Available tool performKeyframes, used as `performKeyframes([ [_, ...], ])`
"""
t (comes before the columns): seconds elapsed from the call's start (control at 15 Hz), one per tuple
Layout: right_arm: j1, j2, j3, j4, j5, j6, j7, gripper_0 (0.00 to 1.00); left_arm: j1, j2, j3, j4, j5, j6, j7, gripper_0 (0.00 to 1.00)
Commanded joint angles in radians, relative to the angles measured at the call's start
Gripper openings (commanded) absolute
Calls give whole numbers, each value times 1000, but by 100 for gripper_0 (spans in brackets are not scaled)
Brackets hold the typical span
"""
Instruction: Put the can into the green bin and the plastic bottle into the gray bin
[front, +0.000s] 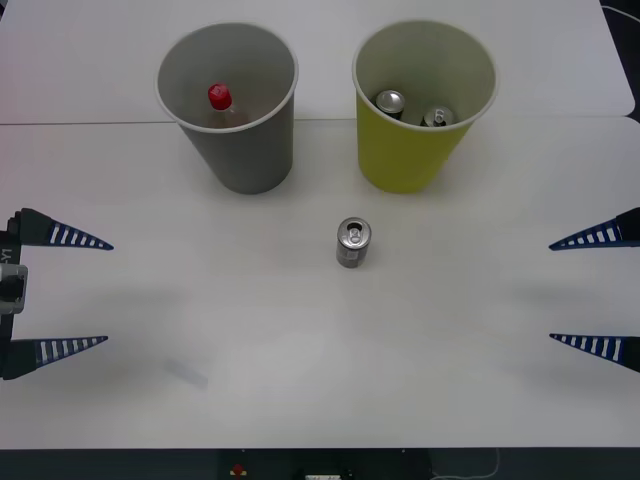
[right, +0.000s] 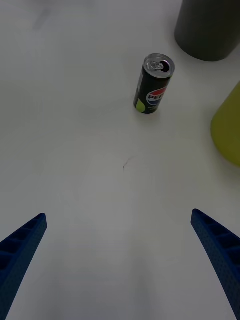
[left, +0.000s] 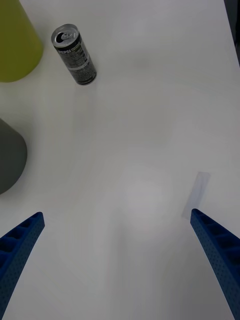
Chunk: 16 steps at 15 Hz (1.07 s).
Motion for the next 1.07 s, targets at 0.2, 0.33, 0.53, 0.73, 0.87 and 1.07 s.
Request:
performKeyframes([
  [0.2, -21, -18, 10, -5, -16, 16, 9, 100, 0, 0, 0, 0, 0, 0, 0, 100],
  [0.33, -18, -34, 21, -2, -24, 39, 12, 100, 0, 0, 0, 0, 0, 0, 0, 100],
  [0.53, -36, -30, 79, 31, -33, 67, 12, 100, 0, 0, 0, 0, 0, 0, 0, 100],
  [0.73, -79, -10, 174, 88, -91, 117, 14, 100, 0, 0, 0, 0, 0, 0, 0, 100],
  [0.87, -104, 39, 199, 119, -91, 122, 12, 100, 0, 0, 0, 0, 0, 0, 0, 100],
  [1.07, -128, 98, 236, 166, -105, 127, 14, 100, 0, 0, 0, 0, 0, 0, 0, 100],
])
